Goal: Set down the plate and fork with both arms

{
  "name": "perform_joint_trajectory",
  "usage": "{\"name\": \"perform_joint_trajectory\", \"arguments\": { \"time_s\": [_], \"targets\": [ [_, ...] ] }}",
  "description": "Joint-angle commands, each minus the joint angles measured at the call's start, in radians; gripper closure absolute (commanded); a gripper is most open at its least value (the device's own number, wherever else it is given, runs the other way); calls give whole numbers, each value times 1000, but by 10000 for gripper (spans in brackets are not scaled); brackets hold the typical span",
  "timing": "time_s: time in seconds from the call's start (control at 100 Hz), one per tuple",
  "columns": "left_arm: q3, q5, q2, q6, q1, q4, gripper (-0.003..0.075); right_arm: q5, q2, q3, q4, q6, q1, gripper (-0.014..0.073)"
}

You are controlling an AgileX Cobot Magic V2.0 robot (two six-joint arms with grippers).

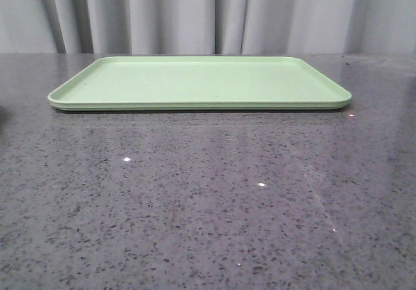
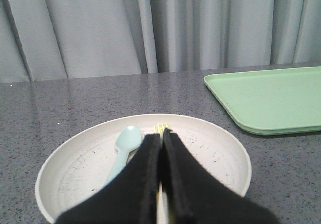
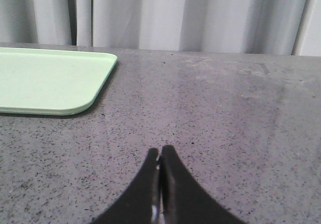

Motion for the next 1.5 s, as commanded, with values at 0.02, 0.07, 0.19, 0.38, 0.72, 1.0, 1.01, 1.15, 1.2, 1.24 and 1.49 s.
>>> {"name": "perform_joint_trajectory", "arguments": {
  "time_s": [0.02, 0.07, 0.19, 0.38, 0.72, 1.0, 1.01, 1.15, 1.2, 1.24, 1.49],
  "targets": [
    [14, -81, -33, -11, -3, -2, 741, -92, -23, -5, -11, -7, -4, 662],
    [14, -81, -33, -11, -3, -2, 741, -92, -23, -5, -11, -7, -4, 662],
    [14, -81, -33, -11, -3, -2, 741, -92, -23, -5, -11, -7, -4, 662],
    [14, -81, -33, -11, -3, -2, 741, -92, -23, -5, -11, -7, -4, 662],
    [14, -81, -33, -11, -3, -2, 741, -131, -23, -5, -11, -7, -4, 662],
    [-47, -23, -33, -11, -3, -37, 741, -245, -22, -29, -19, -7, -4, 662],
    [-56, -8, -31, -11, -3, -37, 741, -237, -21, -32, -19, -7, -4, 662],
    [-150, 44, 4, -11, -5, -118, 741, -106, 8, -125, -19, -7, -4, 662],
    [-196, 73, 26, -11, -5, -137, 741, -58, 30, -172, -19, -7, -4, 662],
    [-233, 115, 48, -11, -5, -139, 741, -15, 53, -205, -19, -7, -4, 662],
    [-540, 446, 252, -11, -5, -141, 741, 204, 232, -467, -18, -7, -4, 662]
  ]
}}
